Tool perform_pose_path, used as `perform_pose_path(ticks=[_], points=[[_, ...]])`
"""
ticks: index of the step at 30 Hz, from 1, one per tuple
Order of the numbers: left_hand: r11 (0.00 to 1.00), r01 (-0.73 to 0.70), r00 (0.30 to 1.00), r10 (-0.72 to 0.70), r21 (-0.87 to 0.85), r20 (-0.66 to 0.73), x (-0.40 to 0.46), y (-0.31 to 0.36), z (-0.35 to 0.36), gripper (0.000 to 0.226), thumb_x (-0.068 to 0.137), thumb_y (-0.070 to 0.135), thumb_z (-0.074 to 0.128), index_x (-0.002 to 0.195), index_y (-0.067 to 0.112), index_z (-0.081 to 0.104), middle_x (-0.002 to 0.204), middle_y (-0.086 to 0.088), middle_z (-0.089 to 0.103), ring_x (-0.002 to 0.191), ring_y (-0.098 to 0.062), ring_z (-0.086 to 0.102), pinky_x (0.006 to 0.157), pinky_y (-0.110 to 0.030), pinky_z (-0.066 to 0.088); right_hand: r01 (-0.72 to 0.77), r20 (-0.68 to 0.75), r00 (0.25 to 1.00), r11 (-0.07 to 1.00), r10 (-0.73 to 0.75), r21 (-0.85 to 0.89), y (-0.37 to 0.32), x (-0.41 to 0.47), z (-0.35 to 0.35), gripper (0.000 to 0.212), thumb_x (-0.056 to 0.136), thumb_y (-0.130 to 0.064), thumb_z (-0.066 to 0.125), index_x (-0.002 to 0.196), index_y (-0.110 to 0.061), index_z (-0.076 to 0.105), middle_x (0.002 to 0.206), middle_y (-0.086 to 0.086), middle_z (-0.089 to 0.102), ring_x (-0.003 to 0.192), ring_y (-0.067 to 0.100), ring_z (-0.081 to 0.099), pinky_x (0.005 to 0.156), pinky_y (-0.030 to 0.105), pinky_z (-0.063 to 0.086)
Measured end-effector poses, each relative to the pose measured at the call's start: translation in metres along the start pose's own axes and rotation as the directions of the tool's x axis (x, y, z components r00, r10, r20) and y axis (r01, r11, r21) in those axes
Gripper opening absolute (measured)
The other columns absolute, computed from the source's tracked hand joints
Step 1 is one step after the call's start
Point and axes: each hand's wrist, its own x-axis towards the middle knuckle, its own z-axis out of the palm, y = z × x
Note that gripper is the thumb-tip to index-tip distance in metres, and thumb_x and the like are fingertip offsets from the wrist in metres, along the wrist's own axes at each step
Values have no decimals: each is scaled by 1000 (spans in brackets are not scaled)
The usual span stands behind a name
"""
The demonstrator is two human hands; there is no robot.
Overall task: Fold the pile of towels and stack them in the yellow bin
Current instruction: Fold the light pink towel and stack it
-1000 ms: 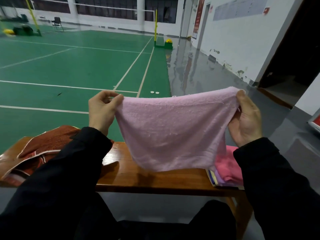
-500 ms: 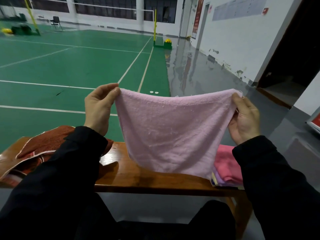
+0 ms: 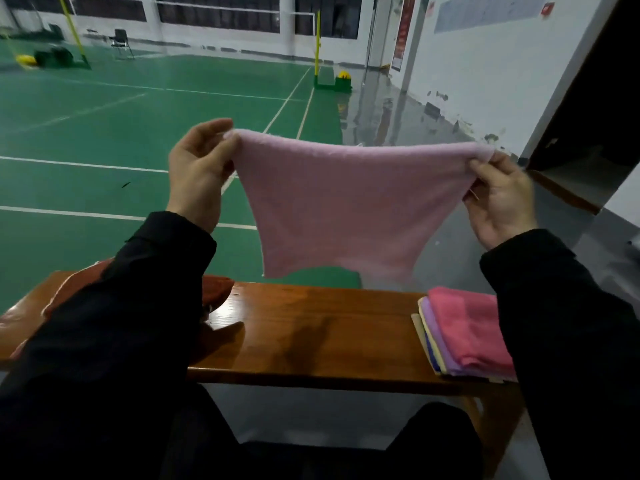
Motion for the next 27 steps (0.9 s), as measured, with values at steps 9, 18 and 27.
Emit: perform_pose_path(ticks=[9, 18, 27], points=[[840, 419, 907, -398, 345, -134, -234, -96, -79, 14, 91, 8, 71, 100, 18, 75, 98, 3, 77, 98, -23, 69, 78, -21, 54, -328, -192, 939, 909, 285, -256, 94, -191, -81, 22, 90, 9, 62, 94, -8, 75, 92, 7, 76, 83, 14, 66, 74, 19, 56], [236, 66, 750, -653, 970, 107, -275, -152, -128, 18, 89, 20, 66, 90, 38, 68, 90, 19, 70, 88, 2, 65, 82, -21, 54, -607, -382, 789, 710, 482, -358, 189, -274, -122, 15, 93, -1, 67, 87, -10, 78, 89, 10, 78, 94, 34, 71, 94, 51, 54], [568, 289, 858, -511, 771, 55, -268, -142, -128, 19, 94, 11, 68, 98, 28, 75, 89, 11, 75, 84, -3, 69, 78, -26, 56, -495, -332, 861, 787, 386, -368, 169, -245, -111, 14, 93, -2, 68, 94, -13, 77, 97, 2, 78, 103, 27, 69, 95, 45, 53]])
